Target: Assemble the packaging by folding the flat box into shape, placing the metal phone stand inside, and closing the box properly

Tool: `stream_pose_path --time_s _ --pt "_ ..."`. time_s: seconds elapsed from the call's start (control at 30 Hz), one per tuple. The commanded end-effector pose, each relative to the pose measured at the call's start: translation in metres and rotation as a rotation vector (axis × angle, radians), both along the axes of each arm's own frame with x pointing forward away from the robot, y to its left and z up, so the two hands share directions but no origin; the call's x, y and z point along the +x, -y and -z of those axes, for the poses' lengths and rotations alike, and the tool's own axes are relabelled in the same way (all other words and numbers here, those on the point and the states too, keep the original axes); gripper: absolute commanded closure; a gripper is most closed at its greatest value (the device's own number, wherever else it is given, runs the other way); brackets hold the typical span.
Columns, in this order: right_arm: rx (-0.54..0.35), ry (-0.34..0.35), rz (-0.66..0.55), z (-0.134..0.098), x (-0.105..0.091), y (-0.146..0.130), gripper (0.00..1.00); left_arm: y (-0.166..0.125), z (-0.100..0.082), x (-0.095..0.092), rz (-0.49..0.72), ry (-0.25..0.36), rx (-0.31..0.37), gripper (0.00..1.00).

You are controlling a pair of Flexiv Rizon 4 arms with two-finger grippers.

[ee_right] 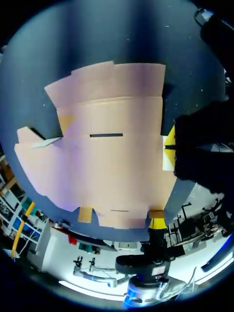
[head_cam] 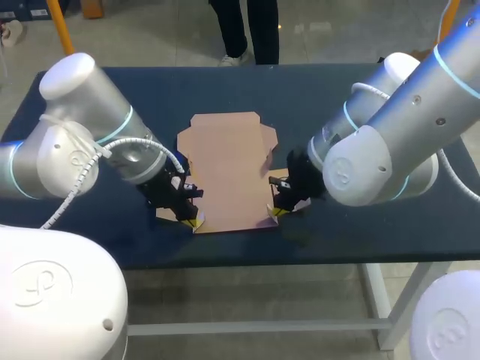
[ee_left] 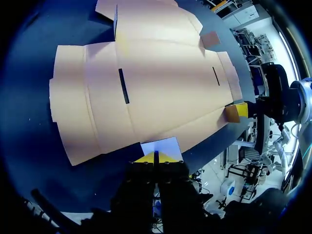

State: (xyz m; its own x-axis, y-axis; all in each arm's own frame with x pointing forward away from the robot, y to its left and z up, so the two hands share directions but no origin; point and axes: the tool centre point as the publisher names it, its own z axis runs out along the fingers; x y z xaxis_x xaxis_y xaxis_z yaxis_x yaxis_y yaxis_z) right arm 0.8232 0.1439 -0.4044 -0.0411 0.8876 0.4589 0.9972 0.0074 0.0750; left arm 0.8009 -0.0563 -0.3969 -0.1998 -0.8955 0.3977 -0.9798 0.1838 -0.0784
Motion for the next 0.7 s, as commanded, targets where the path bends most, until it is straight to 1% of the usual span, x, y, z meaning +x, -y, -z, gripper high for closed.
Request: stream_pose_path --time_s 0.03,0.2,0.5,0.7 --pt "-0.026 0.014 0.012 0.0005 -0.003 -0.0063 1.0 0.0076 -0.0001 -0.0024 -0.006 0.012 0.023 1.0" --pt "-0.033 0.019 0.019 0.0009 -0.0047 -0.0068 1.0 0.0111 -0.0023 -0.0048 -0.014 0.032 0.035 1.0" --pt "-0.042 0.026 0.03 0.0026 -0.0074 -0.0076 1.0 0.0157 -0.0003 -0.0048 -0.01 0.035 0.036 1.0" --pt "-0.047 0.045 0.027 0.0045 -0.0085 -0.0107 1.0 0.0175 0.0028 -0.0058 -0.019 0.04 0.036 1.0"
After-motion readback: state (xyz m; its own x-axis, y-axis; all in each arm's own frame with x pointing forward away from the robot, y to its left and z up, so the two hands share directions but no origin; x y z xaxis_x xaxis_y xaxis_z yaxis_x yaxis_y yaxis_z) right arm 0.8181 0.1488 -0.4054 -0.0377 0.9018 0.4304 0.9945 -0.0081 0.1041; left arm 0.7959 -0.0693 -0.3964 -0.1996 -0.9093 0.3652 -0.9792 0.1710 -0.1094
